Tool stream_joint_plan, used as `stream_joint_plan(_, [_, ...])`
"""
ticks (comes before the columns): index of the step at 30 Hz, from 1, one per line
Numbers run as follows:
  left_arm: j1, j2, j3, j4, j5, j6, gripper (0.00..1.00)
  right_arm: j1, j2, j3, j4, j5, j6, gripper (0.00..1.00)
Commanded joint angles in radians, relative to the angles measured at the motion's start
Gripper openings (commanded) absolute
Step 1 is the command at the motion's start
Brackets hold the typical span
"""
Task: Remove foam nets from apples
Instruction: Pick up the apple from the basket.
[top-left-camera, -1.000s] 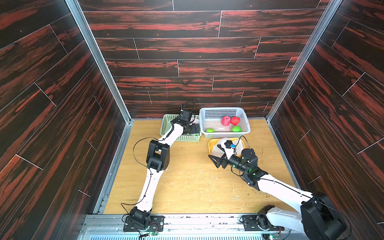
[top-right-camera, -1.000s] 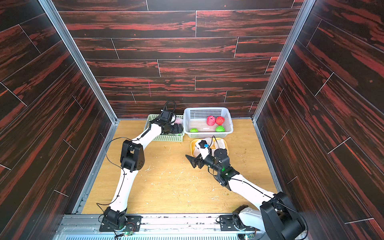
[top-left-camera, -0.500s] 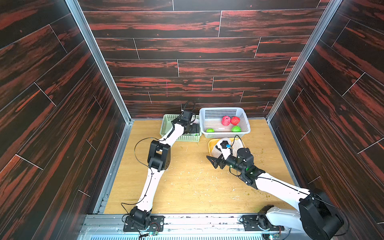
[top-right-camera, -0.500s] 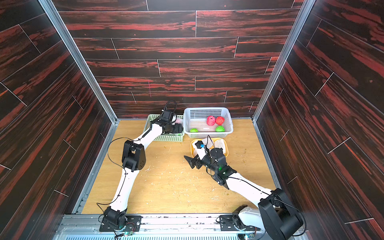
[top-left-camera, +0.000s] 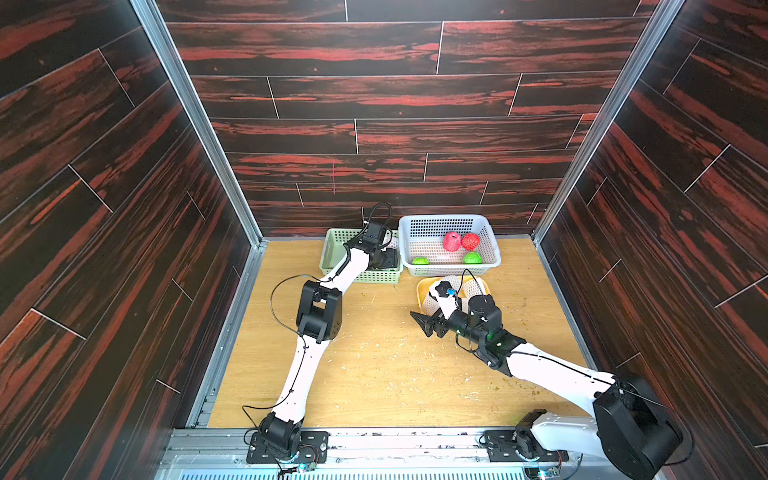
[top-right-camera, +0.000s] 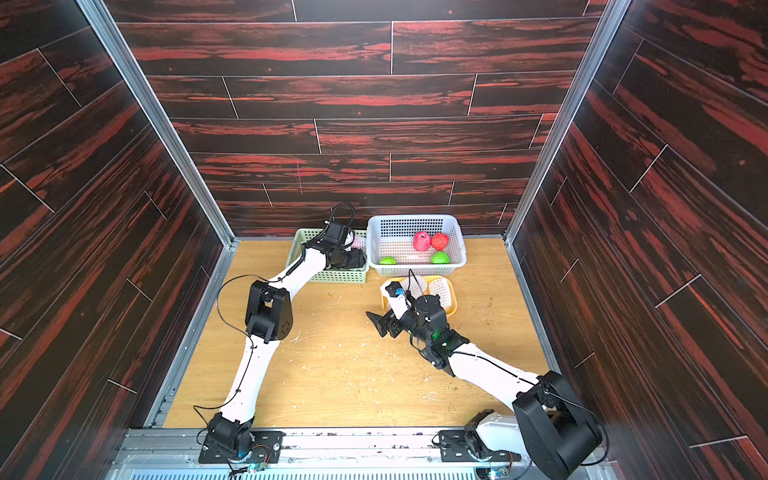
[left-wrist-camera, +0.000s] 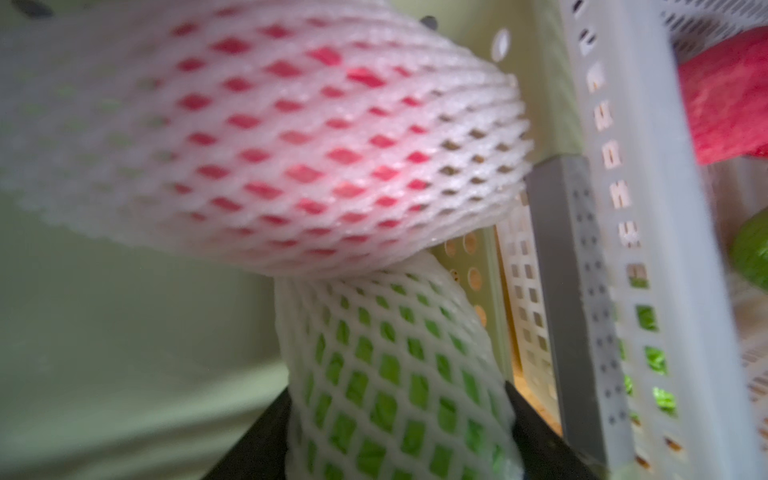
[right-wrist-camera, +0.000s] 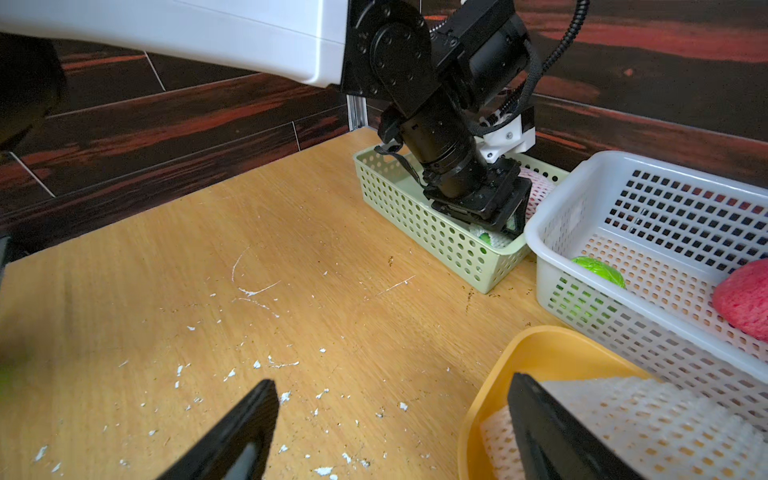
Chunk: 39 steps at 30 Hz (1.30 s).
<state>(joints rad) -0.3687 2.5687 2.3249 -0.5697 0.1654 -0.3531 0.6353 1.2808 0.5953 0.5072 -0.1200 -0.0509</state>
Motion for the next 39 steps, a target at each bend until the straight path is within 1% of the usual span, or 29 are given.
stream_joint_plan(1, [-0.001, -0.02, 0.017, -0.018, 0.003, -0.001, 0.68, 0.014, 0.022, 0.025, -0.022, 0.035, -0.021, 0.9])
stream_joint_plan(4, [-0.002, -0.038, 0.018, -0.015, 0.001, 0.008, 0.64, 0.018, 0.014, 0.02, -0.016, 0.052, -0.026, 0.9])
stream_joint_plan(5, [-0.002, -0.044, 0.021, -0.014, -0.002, 0.009, 0.59, 0.018, 0.011, 0.018, -0.016, 0.056, -0.027, 0.9])
stream_joint_plan(11, [-0.001, -0.067, 0.054, -0.016, -0.018, 0.02, 0.56, 0.019, 0.0, 0.015, -0.016, 0.072, -0.023, 0.9])
stream_joint_plan(14, [-0.001, -0.084, 0.067, -0.038, -0.015, 0.029, 0.5, 0.019, -0.002, 0.013, -0.016, 0.077, -0.021, 0.9])
stream_joint_plan(21, [-0.001, -0.165, 0.041, -0.054, -0.029, 0.058, 0.49, 0.019, -0.001, 0.009, -0.007, 0.085, -0.015, 0.9])
stream_joint_plan(24, [-0.001, -0.224, -0.002, -0.058, -0.03, 0.073, 0.49, 0.019, -0.013, 0.003, 0.003, 0.091, -0.01, 0.9])
stream_joint_plan(28, [-0.001, -0.331, -0.114, -0.03, -0.052, 0.096, 0.49, 0.019, -0.026, -0.009, 0.017, 0.095, -0.01, 0.9])
stream_joint_plan(30, [-0.002, -0.394, -0.191, -0.014, -0.067, 0.11, 0.49, 0.019, -0.03, -0.013, 0.023, 0.103, -0.01, 0.9])
stream_joint_plan(31, [-0.002, -0.431, -0.239, 0.023, -0.073, 0.119, 0.49, 0.019, -0.031, -0.015, 0.027, 0.106, -0.01, 0.9])
stream_joint_plan(33, [-0.003, -0.521, -0.36, 0.092, -0.075, 0.122, 0.49, 0.019, -0.039, -0.024, 0.039, 0.12, -0.01, 0.9])
stream_joint_plan(35, [-0.008, -0.617, -0.515, 0.203, -0.049, 0.132, 0.49, 0.02, -0.052, -0.044, 0.072, 0.157, -0.002, 0.9])
stream_joint_plan(39, [-0.032, -0.805, -0.87, 0.456, 0.024, 0.171, 0.49, 0.019, -0.082, -0.091, 0.143, 0.27, 0.014, 0.9])
